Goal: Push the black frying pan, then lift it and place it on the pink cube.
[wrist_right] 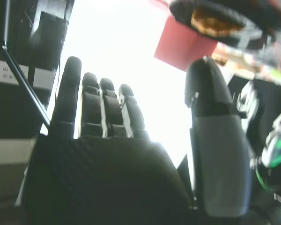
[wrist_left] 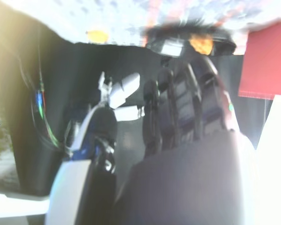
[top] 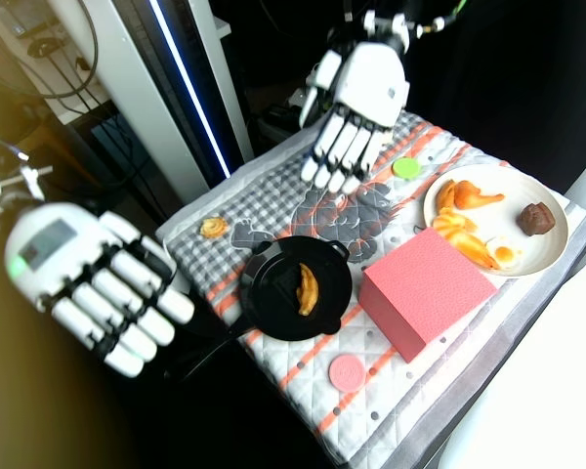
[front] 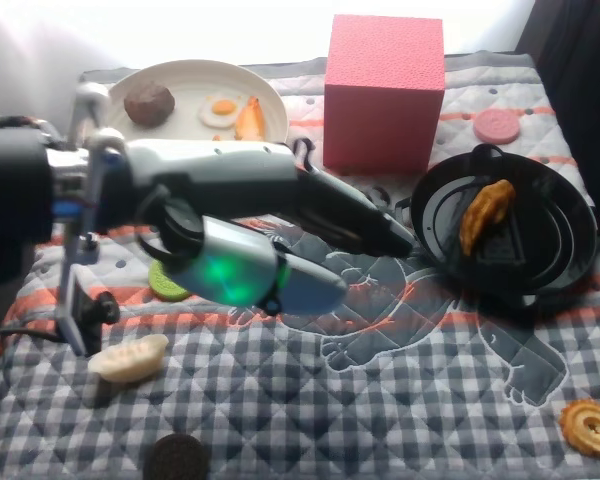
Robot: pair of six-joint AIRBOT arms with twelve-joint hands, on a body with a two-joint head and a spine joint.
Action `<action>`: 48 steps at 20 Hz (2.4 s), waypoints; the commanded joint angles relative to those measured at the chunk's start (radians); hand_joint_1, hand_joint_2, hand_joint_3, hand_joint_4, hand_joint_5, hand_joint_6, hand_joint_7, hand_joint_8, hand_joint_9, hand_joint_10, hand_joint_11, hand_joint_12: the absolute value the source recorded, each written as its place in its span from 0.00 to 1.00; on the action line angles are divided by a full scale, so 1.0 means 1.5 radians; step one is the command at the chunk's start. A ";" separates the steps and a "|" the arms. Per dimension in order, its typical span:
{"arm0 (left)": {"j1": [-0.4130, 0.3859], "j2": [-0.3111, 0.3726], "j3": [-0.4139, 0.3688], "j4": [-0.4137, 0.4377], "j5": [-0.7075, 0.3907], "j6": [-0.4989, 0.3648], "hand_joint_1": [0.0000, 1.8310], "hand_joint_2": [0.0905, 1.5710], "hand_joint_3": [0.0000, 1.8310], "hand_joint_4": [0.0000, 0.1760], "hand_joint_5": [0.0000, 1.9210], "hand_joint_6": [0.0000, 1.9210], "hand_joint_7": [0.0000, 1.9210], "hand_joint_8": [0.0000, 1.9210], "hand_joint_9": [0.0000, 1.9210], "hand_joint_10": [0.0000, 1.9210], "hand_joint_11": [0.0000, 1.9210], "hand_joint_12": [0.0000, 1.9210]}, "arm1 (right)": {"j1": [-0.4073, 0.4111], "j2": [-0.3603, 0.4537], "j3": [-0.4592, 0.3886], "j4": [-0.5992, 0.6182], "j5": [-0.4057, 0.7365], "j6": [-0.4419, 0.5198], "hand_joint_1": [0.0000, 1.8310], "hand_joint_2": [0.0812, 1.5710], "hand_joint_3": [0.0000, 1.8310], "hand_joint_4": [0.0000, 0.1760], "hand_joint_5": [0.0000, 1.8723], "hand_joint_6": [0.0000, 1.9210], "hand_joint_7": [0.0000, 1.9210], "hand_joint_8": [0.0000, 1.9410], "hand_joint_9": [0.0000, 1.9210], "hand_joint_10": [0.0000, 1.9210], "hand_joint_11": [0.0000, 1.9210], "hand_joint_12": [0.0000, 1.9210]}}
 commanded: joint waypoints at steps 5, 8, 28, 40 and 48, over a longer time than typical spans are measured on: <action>0.010 0.040 -0.010 -0.184 -0.045 -0.004 0.10 0.98 0.01 0.00 0.19 0.00 0.18 0.00 0.18 0.03 0.00 0.38 | 0.077 -0.040 0.071 0.031 -0.061 -0.044 0.47 0.70 0.00 0.27 0.00 0.00 0.00 0.00 0.00 0.00 0.02 0.01; 0.027 0.069 -0.024 -0.266 -0.060 -0.004 0.11 0.95 0.00 0.00 0.19 0.00 0.19 0.00 0.19 0.03 0.00 0.41 | 0.139 -0.085 0.127 0.045 -0.147 -0.071 0.46 0.70 0.00 0.33 0.00 0.00 0.00 0.00 0.00 0.00 0.01 0.01; 0.108 0.085 -0.026 -0.409 -0.092 -0.004 0.16 0.94 0.00 0.00 0.23 0.01 0.21 0.00 0.20 0.08 0.00 0.42 | 0.294 -0.266 0.303 0.097 -0.324 -0.179 0.84 0.81 0.00 0.00 0.77 1.00 0.86 1.00 0.90 1.00 0.90 1.00; 0.151 0.085 -0.021 -0.496 -0.118 -0.004 0.20 0.92 0.00 0.00 0.24 0.01 0.22 0.00 0.22 0.05 0.00 0.45 | 0.201 -0.173 0.127 -0.015 0.104 -0.037 0.71 0.87 0.00 0.00 0.67 1.00 0.80 1.00 0.86 1.00 0.87 1.00; 0.163 0.086 -0.021 -0.516 -0.125 -0.004 0.10 0.96 0.01 0.16 0.18 0.00 0.17 0.00 0.16 0.02 0.00 0.23 | 0.181 -0.104 0.070 -0.076 0.218 -0.020 0.72 0.85 0.00 0.00 0.65 1.00 0.77 1.00 0.85 1.00 0.86 1.00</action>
